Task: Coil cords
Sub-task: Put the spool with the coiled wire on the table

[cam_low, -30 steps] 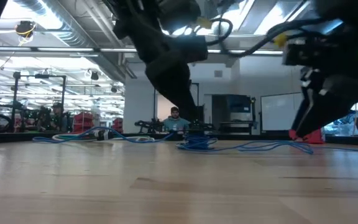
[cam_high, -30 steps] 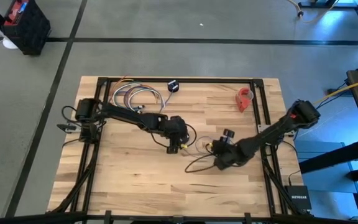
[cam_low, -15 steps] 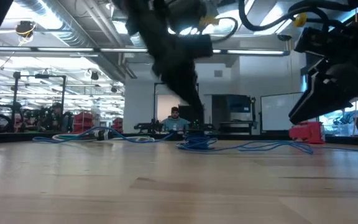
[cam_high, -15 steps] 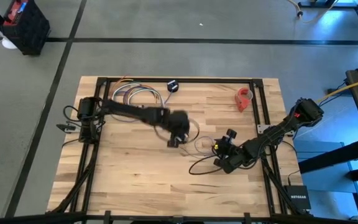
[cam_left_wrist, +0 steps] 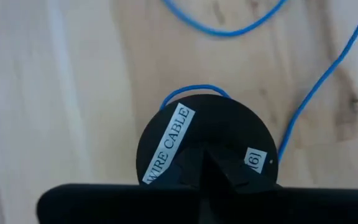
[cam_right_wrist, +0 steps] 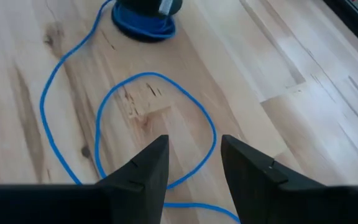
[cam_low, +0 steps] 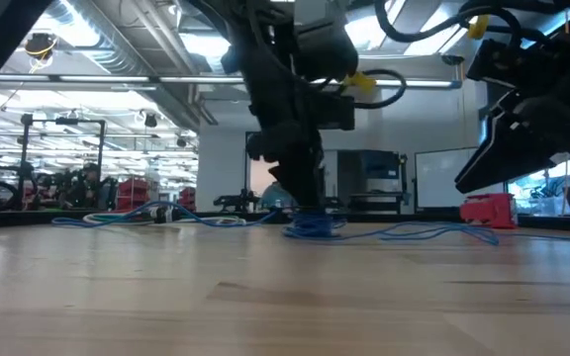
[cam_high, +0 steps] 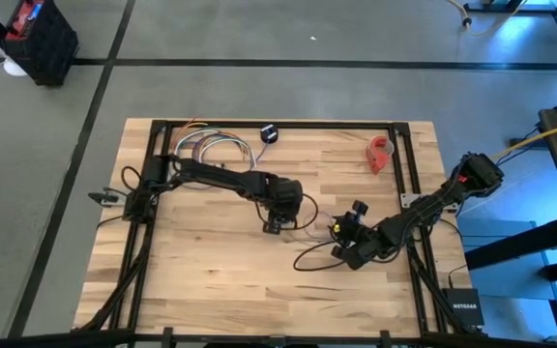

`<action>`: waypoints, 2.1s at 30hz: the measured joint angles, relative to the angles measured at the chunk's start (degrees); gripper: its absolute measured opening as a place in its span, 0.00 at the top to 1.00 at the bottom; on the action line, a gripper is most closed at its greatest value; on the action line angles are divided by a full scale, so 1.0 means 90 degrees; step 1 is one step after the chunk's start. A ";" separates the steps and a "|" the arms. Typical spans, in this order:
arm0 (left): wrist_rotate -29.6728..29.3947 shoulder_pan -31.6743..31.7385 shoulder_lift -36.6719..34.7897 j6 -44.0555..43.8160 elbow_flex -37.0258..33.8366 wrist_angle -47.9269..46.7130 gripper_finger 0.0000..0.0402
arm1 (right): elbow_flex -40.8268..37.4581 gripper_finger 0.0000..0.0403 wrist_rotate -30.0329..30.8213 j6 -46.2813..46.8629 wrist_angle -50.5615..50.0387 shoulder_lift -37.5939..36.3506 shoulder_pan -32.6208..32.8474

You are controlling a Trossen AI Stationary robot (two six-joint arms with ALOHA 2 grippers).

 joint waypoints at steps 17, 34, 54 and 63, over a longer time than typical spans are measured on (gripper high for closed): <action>0.0016 0.0032 -0.0053 -0.0195 -0.0010 -0.0131 1.00 | 0.0007 0.62 -0.0410 -0.2521 0.3304 0.0711 -0.0144; 0.0026 0.0025 -0.0063 -0.0200 -0.0015 -0.0118 1.00 | 0.1208 0.62 -0.2542 -0.3262 0.3354 0.2531 -0.1411; 0.0031 0.0008 -0.0076 -0.0305 -0.0015 -0.0272 1.00 | 0.1299 0.95 -0.2251 -0.2800 0.2544 0.2486 -0.1310; -0.0286 0.0011 -0.0092 -0.0671 -0.0003 -0.0754 0.99 | 0.1292 0.97 -0.2005 -0.2242 0.1192 0.2093 -0.0378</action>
